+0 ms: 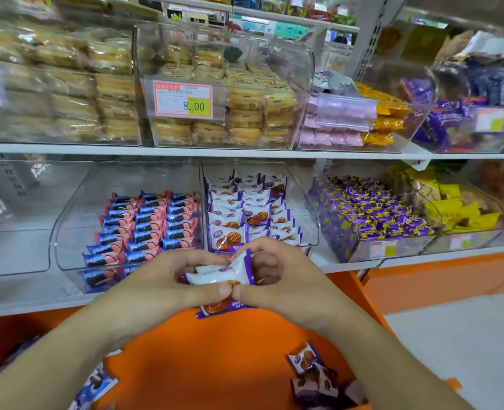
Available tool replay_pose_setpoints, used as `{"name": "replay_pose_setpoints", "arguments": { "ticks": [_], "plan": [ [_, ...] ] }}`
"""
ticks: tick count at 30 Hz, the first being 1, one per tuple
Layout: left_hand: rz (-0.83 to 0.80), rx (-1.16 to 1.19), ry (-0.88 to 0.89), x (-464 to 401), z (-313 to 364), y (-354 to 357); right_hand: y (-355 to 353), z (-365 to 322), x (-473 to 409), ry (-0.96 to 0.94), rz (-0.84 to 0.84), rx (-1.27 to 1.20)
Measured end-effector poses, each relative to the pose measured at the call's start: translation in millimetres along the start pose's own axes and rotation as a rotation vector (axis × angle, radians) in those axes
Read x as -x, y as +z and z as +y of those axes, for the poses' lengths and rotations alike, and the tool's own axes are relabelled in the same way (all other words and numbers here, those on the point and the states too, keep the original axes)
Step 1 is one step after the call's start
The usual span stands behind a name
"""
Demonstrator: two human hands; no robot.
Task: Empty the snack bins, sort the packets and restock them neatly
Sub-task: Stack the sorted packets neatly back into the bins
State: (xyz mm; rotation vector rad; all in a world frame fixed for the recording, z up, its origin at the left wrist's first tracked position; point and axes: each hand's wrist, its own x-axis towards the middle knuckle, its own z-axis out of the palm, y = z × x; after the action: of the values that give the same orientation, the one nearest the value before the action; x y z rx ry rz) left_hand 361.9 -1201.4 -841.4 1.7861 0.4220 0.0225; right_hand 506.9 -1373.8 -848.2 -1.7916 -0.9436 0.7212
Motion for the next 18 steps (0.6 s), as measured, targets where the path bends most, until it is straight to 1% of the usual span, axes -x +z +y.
{"name": "replay_pose_setpoints", "arguments": {
  "ticks": [4, 6, 8, 11, 12, 13, 15, 16, 18],
  "plan": [
    [-0.082, -0.135, -0.028, -8.4, 2.8, -4.8, -1.2, 3.8, 1.5, 0.014, -0.007, 0.068],
    [-0.094, -0.158, -0.022, -17.1, 6.8, -4.0, -7.5, 3.5, 2.4, 0.003, -0.006, 0.086],
    [-0.072, -0.191, 0.016, -26.6, 15.1, -1.9, -18.0, 1.5, 0.4, -0.026, 0.014, 0.06],
    [-0.009, -0.228, 0.062, -56.1, 37.6, 8.0, -54.9, 4.4, -14.9, -0.039, 0.147, -0.043],
    [0.026, -0.27, 0.082, -70.4, 47.0, 12.8, -70.3, 8.0, -22.6, -0.035, 0.219, -0.026],
    [0.071, -0.345, 0.109, -88.0, 54.3, 17.1, -86.4, 15.3, -31.6, -0.027, 0.308, 0.057],
    [0.141, -0.438, 0.161, -129.9, 63.5, 24.6, -111.3, 37.6, -47.7, 0.018, 0.442, 0.337],
    [0.166, -0.459, 0.181, -151.9, 67.9, 28.6, -117.4, 48.9, -53.0, 0.045, 0.466, 0.455],
    [0.214, -0.513, 0.203, -194.6, 75.3, 36.9, -123.2, 71.8, -59.6, 0.03, 0.475, 0.54]
  ]
}}
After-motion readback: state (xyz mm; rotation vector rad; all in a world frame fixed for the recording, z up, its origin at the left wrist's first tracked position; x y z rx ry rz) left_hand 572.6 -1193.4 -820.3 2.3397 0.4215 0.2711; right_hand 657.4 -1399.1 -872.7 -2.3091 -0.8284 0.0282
